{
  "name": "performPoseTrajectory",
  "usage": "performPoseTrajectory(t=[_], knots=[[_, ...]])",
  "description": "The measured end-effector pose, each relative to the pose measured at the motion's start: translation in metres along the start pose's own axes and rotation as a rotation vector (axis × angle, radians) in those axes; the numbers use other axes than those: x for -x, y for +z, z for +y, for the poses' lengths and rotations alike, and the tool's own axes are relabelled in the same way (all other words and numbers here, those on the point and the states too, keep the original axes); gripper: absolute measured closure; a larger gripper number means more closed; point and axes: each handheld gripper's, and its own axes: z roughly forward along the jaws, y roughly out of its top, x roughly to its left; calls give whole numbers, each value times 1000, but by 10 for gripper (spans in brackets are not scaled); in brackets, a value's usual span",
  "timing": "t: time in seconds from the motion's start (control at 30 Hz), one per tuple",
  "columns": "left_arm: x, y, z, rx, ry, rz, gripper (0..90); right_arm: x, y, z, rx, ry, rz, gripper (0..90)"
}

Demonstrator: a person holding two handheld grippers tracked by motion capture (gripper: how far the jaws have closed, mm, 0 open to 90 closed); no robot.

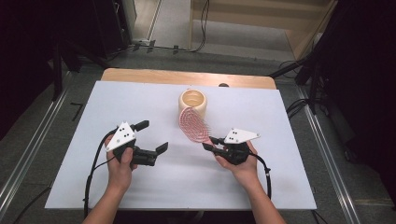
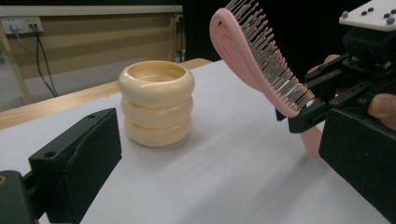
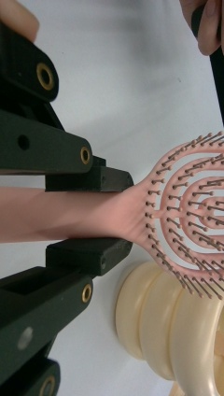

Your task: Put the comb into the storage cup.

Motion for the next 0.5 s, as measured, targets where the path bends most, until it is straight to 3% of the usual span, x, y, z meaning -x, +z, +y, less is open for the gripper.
performPoseTrajectory(t=[0.2,0.5], knots=[[8,14,6,2,-13,-33,0,-6,2,-3,4,-2,-2,680],[16,29,16,16,-36,-49,20,-12,4,-4,9,-12,3,680]])
